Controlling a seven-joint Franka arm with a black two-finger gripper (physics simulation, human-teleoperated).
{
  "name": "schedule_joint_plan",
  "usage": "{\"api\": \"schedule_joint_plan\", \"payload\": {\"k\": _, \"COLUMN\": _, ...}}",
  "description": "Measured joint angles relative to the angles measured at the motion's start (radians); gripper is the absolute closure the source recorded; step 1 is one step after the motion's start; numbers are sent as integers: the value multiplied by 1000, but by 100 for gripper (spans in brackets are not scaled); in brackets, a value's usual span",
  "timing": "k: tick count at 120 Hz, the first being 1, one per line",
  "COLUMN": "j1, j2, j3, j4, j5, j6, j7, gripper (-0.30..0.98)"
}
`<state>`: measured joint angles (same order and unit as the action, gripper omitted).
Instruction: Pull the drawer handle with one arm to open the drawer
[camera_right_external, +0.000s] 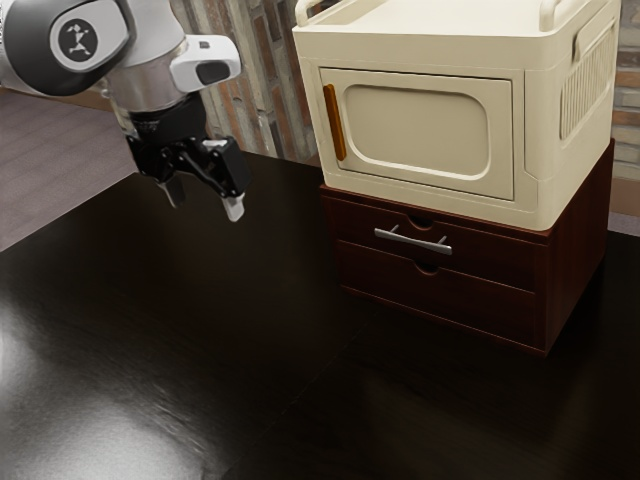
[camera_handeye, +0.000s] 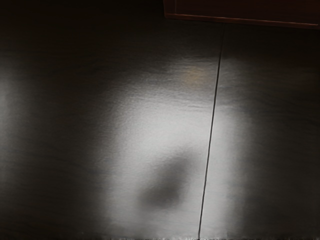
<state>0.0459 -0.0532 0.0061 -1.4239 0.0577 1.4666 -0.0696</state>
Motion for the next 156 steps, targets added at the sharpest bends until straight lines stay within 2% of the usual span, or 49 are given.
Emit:
{"api": "schedule_joint_plan", "payload": {"k": 28, "j1": -8, "j2": -2, "j3": 0, "j4": 4, "j5": 1, "j6": -5, "j7": -15, "gripper": 0}}
{"api": "schedule_joint_plan", "payload": {"k": 42, "j1": -4, "j2": -10, "j3": -1, "j4": 187, "j5": 1, "j6": -49, "j7": -23, "gripper": 0}}
{"api": "schedule_joint_plan", "payload": {"k": 51, "j1": -4, "j2": -8, "j3": -6, "j4": 234, "j5": 0, "j6": -64, "j7": -58, "gripper": 0}}
{"api": "schedule_joint_plan", "payload": {"k": 74, "j1": -21, "j2": 7, "j3": -10, "j4": 240, "j5": -47, "j6": -72, "j7": -353, "gripper": 0}}
{"api": "schedule_joint_plan", "payload": {"k": 110, "j1": -15, "j2": 44, "j3": -55, "j4": 238, "j5": -61, "j6": -58, "j7": -789, "gripper": 0}}
{"api": "schedule_joint_plan", "payload": {"k": 118, "j1": -16, "j2": 59, "j3": -68, "j4": 212, "j5": -50, "j6": -29, "j7": -859, "gripper": 0}}
{"api": "schedule_joint_plan", "payload": {"k": 127, "j1": -17, "j2": 56, "j3": -79, "j4": 116, "j5": -52, "j6": 43, "j7": -928, "gripper": 0}}
{"api": "schedule_joint_plan", "payload": {"k": 156, "j1": -26, "j2": 36, "j3": -102, "j4": -122, "j5": -115, "j6": 290, "j7": -1100, "gripper": 0}}
